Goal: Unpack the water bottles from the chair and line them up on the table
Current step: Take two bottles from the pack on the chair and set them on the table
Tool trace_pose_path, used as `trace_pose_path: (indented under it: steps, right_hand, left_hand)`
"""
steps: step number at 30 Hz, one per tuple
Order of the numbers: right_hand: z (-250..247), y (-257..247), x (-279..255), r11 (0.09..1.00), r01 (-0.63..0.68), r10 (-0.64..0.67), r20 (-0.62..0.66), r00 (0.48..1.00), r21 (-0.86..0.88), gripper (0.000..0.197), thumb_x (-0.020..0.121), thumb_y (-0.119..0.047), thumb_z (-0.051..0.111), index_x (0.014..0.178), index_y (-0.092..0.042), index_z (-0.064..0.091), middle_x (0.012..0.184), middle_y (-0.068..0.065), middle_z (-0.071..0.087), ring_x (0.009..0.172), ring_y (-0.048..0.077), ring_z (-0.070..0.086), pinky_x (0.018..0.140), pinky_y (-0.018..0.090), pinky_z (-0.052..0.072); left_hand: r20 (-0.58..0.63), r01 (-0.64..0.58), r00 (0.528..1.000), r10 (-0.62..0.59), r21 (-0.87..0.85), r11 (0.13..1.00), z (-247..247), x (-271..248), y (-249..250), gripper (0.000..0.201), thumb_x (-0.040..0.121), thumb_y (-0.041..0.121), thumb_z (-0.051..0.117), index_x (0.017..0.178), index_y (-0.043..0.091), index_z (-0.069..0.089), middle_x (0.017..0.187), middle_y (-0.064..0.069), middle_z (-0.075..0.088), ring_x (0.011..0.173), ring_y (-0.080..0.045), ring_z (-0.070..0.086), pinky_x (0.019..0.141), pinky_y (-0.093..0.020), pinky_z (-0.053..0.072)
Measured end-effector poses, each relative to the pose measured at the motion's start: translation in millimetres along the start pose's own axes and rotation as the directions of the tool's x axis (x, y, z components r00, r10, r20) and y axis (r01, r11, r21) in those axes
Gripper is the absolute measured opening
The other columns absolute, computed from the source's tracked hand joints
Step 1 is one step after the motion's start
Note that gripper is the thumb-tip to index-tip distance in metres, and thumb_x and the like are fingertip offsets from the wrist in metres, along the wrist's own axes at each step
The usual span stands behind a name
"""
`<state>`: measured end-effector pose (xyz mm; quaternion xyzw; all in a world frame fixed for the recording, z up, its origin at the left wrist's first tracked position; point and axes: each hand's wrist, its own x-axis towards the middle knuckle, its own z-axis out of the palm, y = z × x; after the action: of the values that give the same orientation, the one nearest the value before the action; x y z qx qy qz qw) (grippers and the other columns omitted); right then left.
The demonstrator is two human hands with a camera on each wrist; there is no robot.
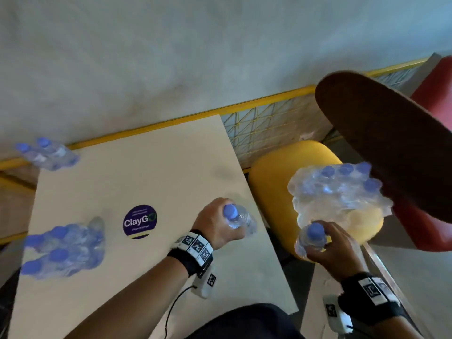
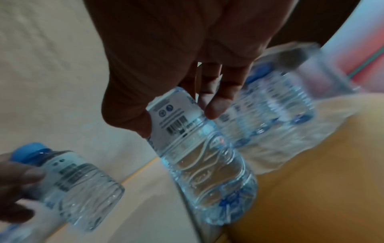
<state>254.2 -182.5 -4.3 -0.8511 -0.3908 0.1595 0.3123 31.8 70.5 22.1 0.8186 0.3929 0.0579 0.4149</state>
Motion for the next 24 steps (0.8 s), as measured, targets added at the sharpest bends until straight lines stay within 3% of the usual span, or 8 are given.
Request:
trace_pose_path:
  steps: [3, 6, 8, 11, 14, 17, 21, 24]
  right_hand:
    - [46, -52, -5, 0.998, 0.064, -0.062, 0.129, 0.990, -0.012, 0.057, 0.055, -0.035, 0.091, 0.104, -0.034, 0.061, 0.093, -0.012, 0.064, 0.078, 0.013, 0.063, 0.063, 0.037, 0.055]
    - [98, -116, -7, 0.984, 0.175, -0.176, 0.266, 0.948, 0.028, 0.052, 0.059, -0.042, 0.084, 0.104, -0.035, 0.060, 0.097, -0.019, 0.063, 0.083, 0.006, 0.062, 0.069, 0.030, 0.055]
    - [133, -163, -6, 0.968, 0.245, -0.247, 0.349, 0.904, 0.051, 0.049, 0.060, -0.044, 0.080, 0.103, -0.033, 0.061, 0.097, -0.017, 0.063, 0.087, 0.009, 0.063, 0.073, 0.030, 0.055]
    - [191, -223, -3, 0.941, 0.332, -0.325, 0.416, 0.849, 0.057, 0.055, 0.059, -0.051, 0.078, 0.108, -0.033, 0.060, 0.100, -0.016, 0.063, 0.090, 0.012, 0.063, 0.077, 0.032, 0.054]
    - [243, -276, -2, 0.925, 0.376, -0.355, 0.467, 0.810, 0.050, 0.056, 0.061, -0.056, 0.076, 0.108, -0.036, 0.055, 0.101, -0.017, 0.061, 0.090, 0.011, 0.061, 0.079, 0.032, 0.054]
    - [286, -320, -3, 0.926, 0.373, -0.352, 0.489, 0.798, 0.058, 0.054, 0.062, -0.054, 0.074, 0.108, -0.035, 0.054, 0.104, -0.015, 0.061, 0.092, 0.015, 0.060, 0.078, 0.034, 0.053]
    - [333, -350, -3, 0.935, 0.353, -0.316, 0.524, 0.791, 0.030, 0.055, 0.061, -0.045, 0.077, 0.111, -0.034, 0.054, 0.110, -0.013, 0.060, 0.098, 0.017, 0.058, 0.081, 0.033, 0.051]
    - [359, -357, -2, 0.953, 0.301, -0.272, 0.534, 0.801, 0.034, 0.059, 0.060, -0.043, 0.076, 0.114, -0.035, 0.054, 0.112, -0.013, 0.058, 0.103, 0.016, 0.057, 0.087, 0.031, 0.050]
  left_hand:
    - [-0.083, 0.046, 0.996, -0.035, 0.131, 0.990, -63, -27, -52, 0.057, 0.050, 0.065, 0.075, 0.097, 0.033, 0.066, 0.090, 0.016, 0.068, 0.085, -0.013, 0.064, 0.077, -0.031, 0.056]
    - [-0.168, 0.074, 0.985, -0.025, 0.297, 0.952, -120, -57, -101, 0.044, 0.053, 0.063, 0.076, 0.086, 0.037, 0.062, 0.077, 0.017, 0.062, 0.079, -0.017, 0.058, 0.072, -0.033, 0.053]
    - [-0.222, 0.148, 0.973, -0.063, 0.392, 0.908, -156, -75, -126, 0.042, 0.052, 0.065, 0.073, 0.080, 0.037, 0.059, 0.070, 0.017, 0.061, 0.078, -0.017, 0.058, 0.068, -0.032, 0.052]
    - [-0.262, 0.237, 0.957, -0.122, 0.470, 0.850, -199, -96, -167, 0.040, 0.052, 0.069, 0.066, 0.077, 0.040, 0.054, 0.066, 0.017, 0.057, 0.087, -0.018, 0.057, 0.088, -0.045, 0.052]
    - [-0.257, 0.305, 0.945, -0.203, 0.466, 0.831, -226, -104, -206, 0.045, 0.054, 0.067, 0.064, 0.092, 0.043, 0.057, 0.087, 0.019, 0.057, 0.118, -0.015, 0.044, 0.115, -0.063, 0.025]
    - [-0.230, 0.330, 0.941, -0.249, 0.454, 0.828, -245, -102, -230, 0.059, 0.058, 0.060, 0.070, 0.114, 0.045, 0.060, 0.111, 0.014, 0.060, 0.134, -0.015, 0.038, 0.121, -0.065, 0.012]
    - [-0.145, 0.324, 0.946, -0.290, 0.459, 0.827, -259, -94, -247, 0.059, 0.062, 0.054, 0.076, 0.118, 0.044, 0.060, 0.100, 0.015, 0.056, 0.126, -0.019, 0.046, 0.120, -0.061, 0.020]
    - [-0.075, 0.297, 0.951, -0.299, 0.488, 0.821, -261, -88, -251, 0.051, 0.060, 0.050, 0.073, 0.109, 0.041, 0.061, 0.085, 0.020, 0.049, 0.110, -0.021, 0.050, 0.105, -0.051, 0.038]
